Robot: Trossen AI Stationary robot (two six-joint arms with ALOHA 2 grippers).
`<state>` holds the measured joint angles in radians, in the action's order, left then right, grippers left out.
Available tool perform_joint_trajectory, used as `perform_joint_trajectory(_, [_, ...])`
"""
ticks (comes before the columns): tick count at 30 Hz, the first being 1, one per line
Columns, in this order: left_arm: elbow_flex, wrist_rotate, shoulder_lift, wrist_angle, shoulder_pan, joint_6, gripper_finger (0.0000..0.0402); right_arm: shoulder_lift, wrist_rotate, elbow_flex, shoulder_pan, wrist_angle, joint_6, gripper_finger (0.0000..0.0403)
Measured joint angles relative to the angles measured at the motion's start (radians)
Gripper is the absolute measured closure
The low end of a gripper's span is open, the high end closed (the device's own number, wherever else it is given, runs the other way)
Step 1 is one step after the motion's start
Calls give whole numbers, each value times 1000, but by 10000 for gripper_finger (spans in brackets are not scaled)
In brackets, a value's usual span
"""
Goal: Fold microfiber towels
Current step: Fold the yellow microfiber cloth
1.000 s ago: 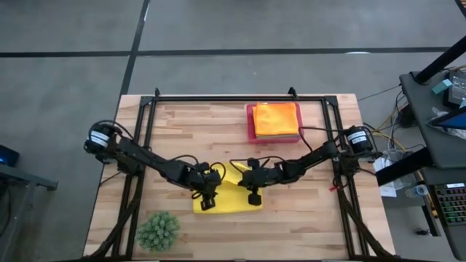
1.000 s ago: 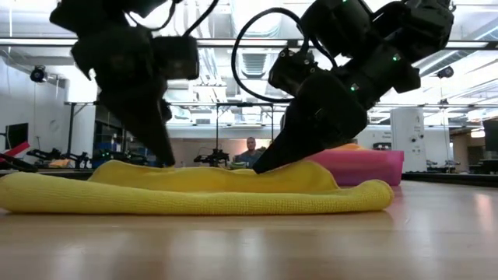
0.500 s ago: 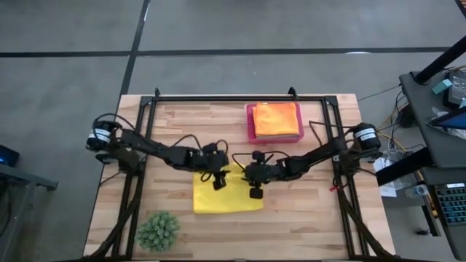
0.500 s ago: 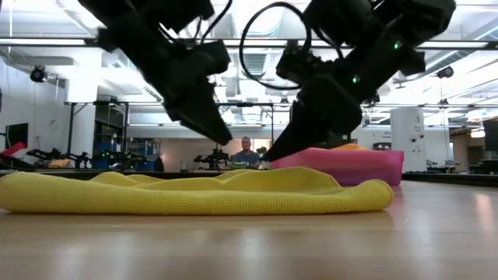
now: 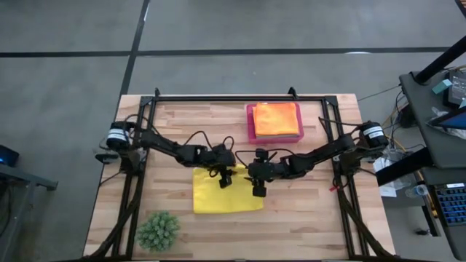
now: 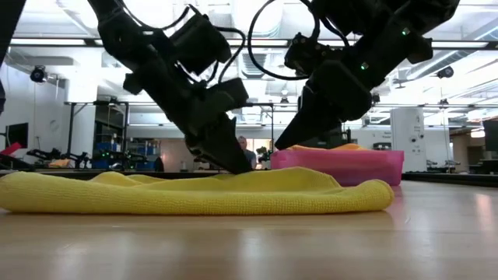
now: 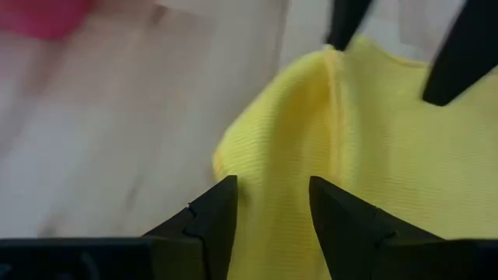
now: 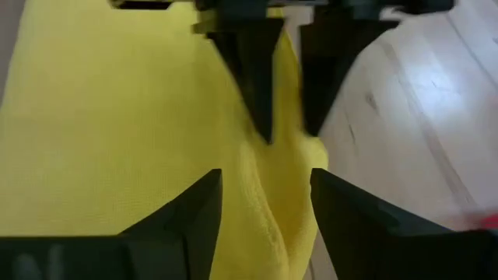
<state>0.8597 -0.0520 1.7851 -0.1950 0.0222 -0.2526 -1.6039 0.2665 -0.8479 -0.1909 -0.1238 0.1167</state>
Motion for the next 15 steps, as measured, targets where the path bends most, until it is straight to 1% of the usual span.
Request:
perform_joint_trajectory(2, [4, 18, 20, -24, 7, 0, 261, 0, 0, 1, 0, 0, 12, 215])
perform_joint_trajectory(5, [5, 17, 24, -23, 23, 23, 288, 0, 0, 3, 0, 0, 28, 215])
perform_joint_trajectory(7, [5, 18, 17, -25, 38, 57, 316, 0, 0, 3, 4, 2, 46, 215])
perform_joint_trajectory(11, [5, 19, 7, -23, 74, 142, 386, 0, 14, 3, 25, 15, 115, 215])
perform_joint_trajectory(12, [5, 19, 6, -24, 81, 151, 393, 0, 15, 4, 32, 17, 135, 215])
perform_joint_trajectory(15, [3, 20, 7, -23, 98, 148, 396, -5, 18, 7, 45, 15, 180, 215])
